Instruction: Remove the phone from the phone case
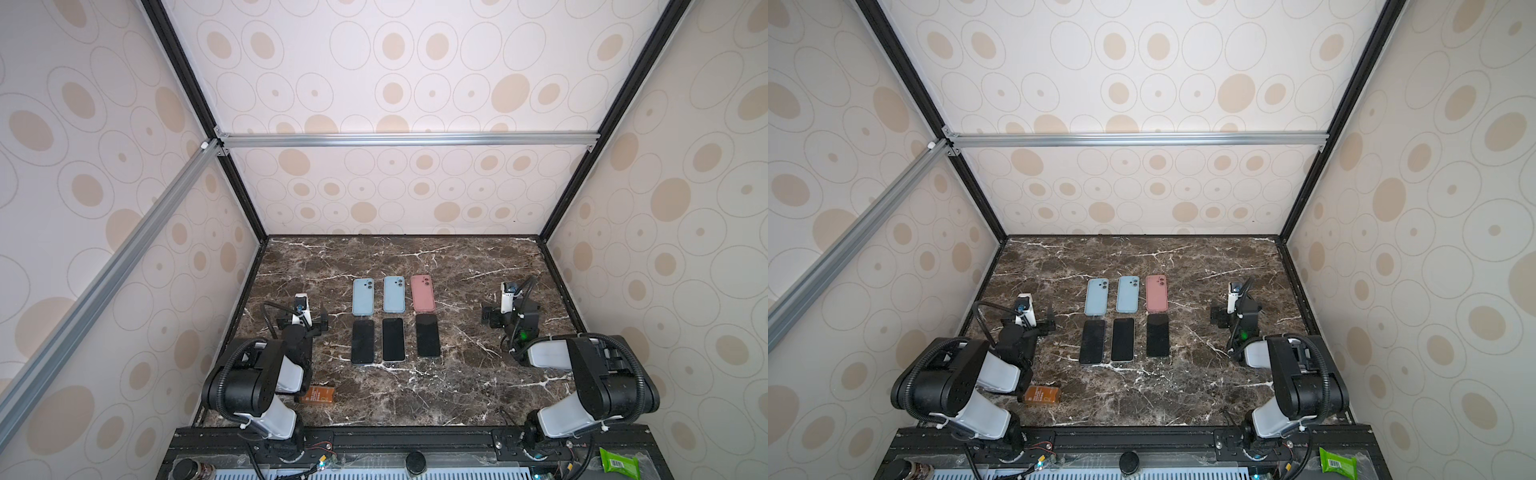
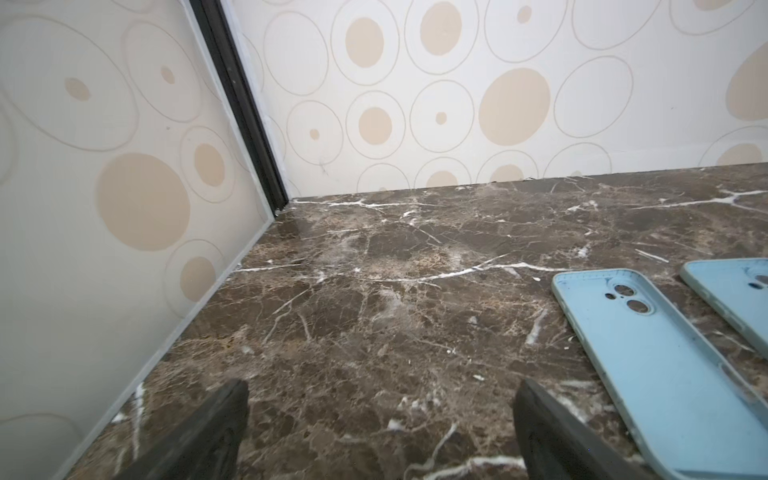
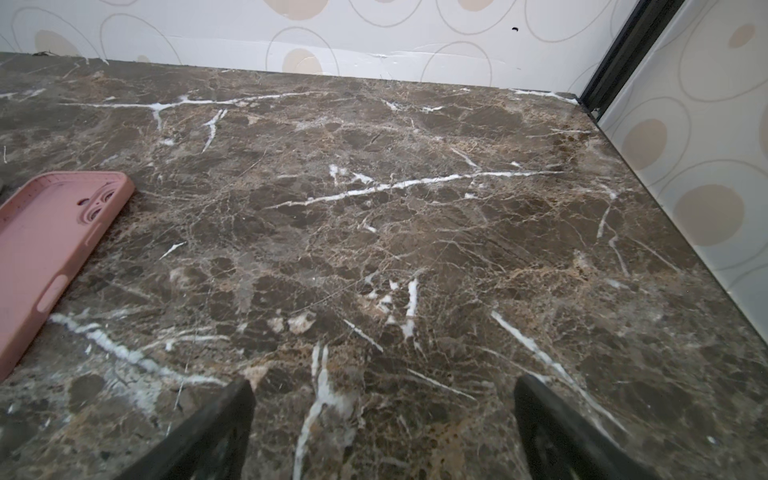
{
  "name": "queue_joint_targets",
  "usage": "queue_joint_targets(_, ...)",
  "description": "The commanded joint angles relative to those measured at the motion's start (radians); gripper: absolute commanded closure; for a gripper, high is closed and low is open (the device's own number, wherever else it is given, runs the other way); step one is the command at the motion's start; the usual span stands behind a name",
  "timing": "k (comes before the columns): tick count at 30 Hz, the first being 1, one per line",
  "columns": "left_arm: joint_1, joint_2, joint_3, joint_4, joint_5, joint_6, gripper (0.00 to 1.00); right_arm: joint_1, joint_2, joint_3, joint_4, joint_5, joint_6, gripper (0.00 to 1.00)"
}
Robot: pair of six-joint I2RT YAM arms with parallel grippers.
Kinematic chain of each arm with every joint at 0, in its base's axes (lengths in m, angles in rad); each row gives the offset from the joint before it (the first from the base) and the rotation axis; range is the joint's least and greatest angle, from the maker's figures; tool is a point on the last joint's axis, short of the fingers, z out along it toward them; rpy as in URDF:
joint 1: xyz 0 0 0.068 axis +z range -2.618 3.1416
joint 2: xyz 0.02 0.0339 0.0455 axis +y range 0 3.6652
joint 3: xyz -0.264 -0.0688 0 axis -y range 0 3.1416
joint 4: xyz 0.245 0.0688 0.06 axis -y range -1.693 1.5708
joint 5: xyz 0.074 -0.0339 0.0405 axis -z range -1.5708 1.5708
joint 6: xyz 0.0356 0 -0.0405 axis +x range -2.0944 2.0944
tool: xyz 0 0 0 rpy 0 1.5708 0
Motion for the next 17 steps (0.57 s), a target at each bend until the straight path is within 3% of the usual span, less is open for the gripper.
queue_joint_targets(1,0.036,0.0,0.033,-0.025,0.075,-0.043,0.01,-0.009,0.003,0.018,-0.005,-0.025,0.004,0.0)
queue_joint_targets(17,0.035,-0.002,0.03,-0.017,0.106,-0.031,0.01,-0.009,0.003,0.017,-0.005,-0.023,0.004,0.0)
